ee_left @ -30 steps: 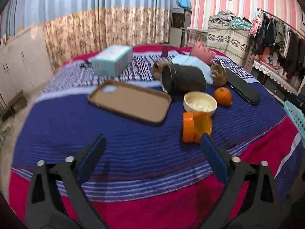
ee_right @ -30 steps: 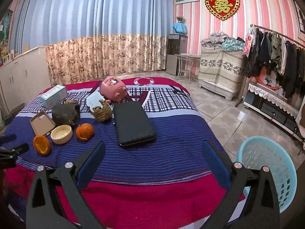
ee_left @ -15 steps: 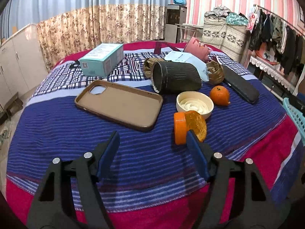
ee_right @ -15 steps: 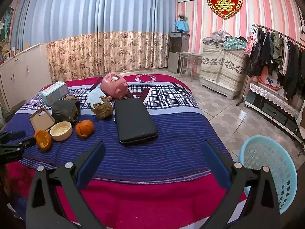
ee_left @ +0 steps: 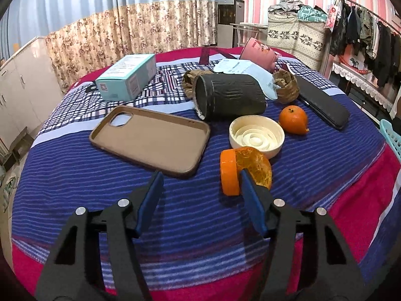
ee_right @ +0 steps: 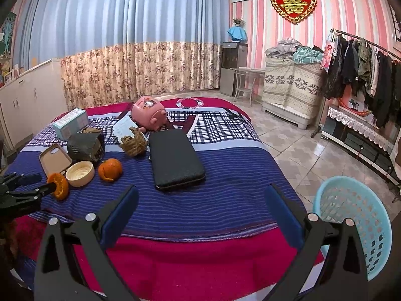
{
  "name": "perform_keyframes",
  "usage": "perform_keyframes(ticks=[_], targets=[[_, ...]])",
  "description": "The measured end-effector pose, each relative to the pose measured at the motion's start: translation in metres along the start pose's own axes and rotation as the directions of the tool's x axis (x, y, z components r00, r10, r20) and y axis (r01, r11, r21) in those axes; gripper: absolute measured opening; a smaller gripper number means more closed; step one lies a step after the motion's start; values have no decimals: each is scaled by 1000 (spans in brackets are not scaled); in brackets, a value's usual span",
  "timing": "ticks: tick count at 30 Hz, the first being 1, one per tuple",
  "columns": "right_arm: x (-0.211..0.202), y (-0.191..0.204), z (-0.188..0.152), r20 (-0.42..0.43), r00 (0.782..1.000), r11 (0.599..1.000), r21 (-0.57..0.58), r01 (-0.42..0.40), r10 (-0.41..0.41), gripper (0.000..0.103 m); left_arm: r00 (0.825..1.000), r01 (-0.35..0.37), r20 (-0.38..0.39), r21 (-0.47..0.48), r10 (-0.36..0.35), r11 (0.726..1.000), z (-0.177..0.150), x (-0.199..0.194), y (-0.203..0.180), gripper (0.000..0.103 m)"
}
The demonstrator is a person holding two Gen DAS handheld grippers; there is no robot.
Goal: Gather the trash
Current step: 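Reach the left gripper to the orange lid and grasp it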
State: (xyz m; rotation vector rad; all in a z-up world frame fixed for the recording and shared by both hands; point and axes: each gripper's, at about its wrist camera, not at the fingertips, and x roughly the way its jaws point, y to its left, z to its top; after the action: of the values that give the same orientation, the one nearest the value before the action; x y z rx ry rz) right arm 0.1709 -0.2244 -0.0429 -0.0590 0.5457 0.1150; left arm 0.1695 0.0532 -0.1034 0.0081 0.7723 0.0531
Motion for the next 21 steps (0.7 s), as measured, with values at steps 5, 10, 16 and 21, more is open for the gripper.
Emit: perform_keyframes(ticks=[5, 10, 16, 21], targets=[[1, -1, 0, -3, 1000, 1000, 2, -1, 1, 98, 1000, 2, -19, 11, -2, 1000, 7, 10, -7, 62], [1, 0, 0, -6, 1000, 1000, 1, -2, 2, 98, 998, 49, -38, 25, -48, 998, 14, 15, -17, 61], [2, -2, 0, -7, 1000, 1000, 1, 3, -3, 98, 984, 164, -84, 54, -160, 985, 11, 19, -34, 31], [3, -6, -1, -6, 1000, 1000, 19, 6, -5, 98, 978, 196, -84, 65, -191, 978, 11, 15, -36, 27]])
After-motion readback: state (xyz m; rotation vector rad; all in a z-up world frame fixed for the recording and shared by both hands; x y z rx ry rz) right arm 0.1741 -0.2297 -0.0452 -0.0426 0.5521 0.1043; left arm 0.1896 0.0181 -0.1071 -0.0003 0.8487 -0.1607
